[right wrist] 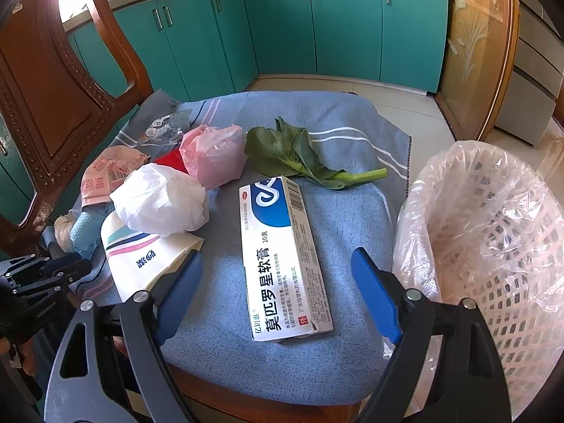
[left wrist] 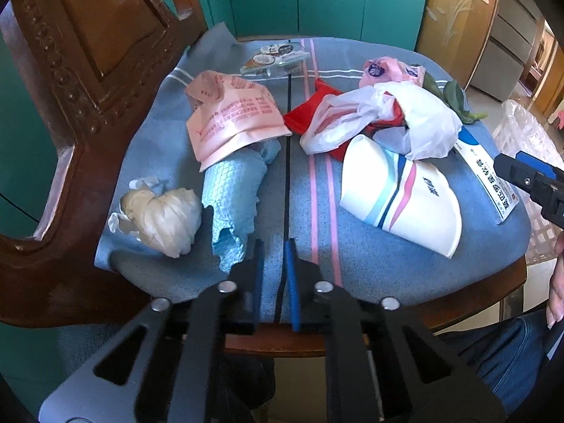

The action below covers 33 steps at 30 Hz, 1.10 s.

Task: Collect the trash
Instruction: 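Move the left tool back to the light blue cloth on the seat, then grasp the light blue cloth with the left tool while the right tool grasps the white-blue medicine box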

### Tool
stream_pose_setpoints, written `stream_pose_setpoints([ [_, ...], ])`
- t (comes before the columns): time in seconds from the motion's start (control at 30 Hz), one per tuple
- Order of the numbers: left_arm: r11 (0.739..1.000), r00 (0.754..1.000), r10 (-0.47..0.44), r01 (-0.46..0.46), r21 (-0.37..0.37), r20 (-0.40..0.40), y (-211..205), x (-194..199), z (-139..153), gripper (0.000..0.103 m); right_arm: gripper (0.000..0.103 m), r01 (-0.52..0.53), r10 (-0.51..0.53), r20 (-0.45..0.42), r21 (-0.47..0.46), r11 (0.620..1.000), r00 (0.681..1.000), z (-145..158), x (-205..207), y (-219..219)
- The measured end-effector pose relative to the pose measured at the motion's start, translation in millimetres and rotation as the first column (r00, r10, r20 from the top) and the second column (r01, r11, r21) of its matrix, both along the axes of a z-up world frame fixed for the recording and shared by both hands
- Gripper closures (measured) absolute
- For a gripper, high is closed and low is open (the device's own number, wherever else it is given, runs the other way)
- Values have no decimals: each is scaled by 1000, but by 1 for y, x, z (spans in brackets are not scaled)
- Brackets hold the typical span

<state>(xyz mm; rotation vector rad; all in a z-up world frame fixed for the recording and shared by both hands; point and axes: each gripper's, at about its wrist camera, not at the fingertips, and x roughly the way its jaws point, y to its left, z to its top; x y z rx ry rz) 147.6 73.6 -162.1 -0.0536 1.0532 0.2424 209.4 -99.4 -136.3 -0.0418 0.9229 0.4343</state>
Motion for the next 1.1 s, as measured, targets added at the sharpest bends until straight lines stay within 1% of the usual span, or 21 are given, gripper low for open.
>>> stream_pose_setpoints([
  [0.1,999,999,-27,28,-17,30,-2,-3,8,92,19,0,0,0,-1,1000,1000,0,0,0],
  [0.17,999,998,-27,28,-15,57,0,-6,16,91,19,2,-2,-1,-5,1000,1000,-2,1,1],
  [0.27,1000,997,-12,14,-20,78,8,-9,24,81,19,1,-1,-1,-7,1000,1000,-2,0,1],
  [0.3,1000,997,-7,9,-25,82,12,-9,25,77,19,1,-1,2,-6,1000,1000,-1,-1,0],
  [0.47,998,996,37,-34,-43,84,30,-2,26,60,19,1,-1,0,2,1000,1000,0,0,-1],
  [0.5,998,996,42,-38,-42,79,32,0,24,54,19,0,0,-1,5,1000,1000,1,0,-1],
  [0.53,998,997,41,-38,-41,68,34,4,20,50,19,-2,2,-1,8,1000,1000,2,0,-1],
  [0.63,998,998,42,-40,-44,41,35,12,11,49,19,-12,11,7,13,1000,1000,5,-2,-1],
  [0.7,998,999,45,-44,-41,26,35,18,4,50,19,-15,15,7,12,1000,1000,5,-2,-1],
  [0.77,998,999,45,-45,-48,12,37,25,-3,60,19,-15,15,-1,6,1000,1000,4,-2,0],
  [0.8,997,999,47,-46,-54,6,37,28,-5,69,19,-13,13,-7,-1,1000,1000,2,-1,0],
  [0.87,996,998,59,-59,-72,-10,42,36,-12,76,19,-12,11,-13,-6,1000,1000,0,0,1],
  [0.9,995,998,62,-63,-81,-19,44,40,-16,85,19,-10,10,-16,-8,1000,1000,-1,0,0],
  [0.93,994,998,63,-65,-90,-26,44,42,-18,89,19,-9,9,-17,-10,1000,1000,-1,1,0],
  [1.0,992,998,56,-58,-108,-24,43,41,-19,91,19,-5,5,-22,-16,1000,1000,-3,2,0],
  [1.1,994,1000,-15,14,-110,-4,29,36,-14,92,19,2,-3,-35,-25,1000,999,-7,4,0],
])
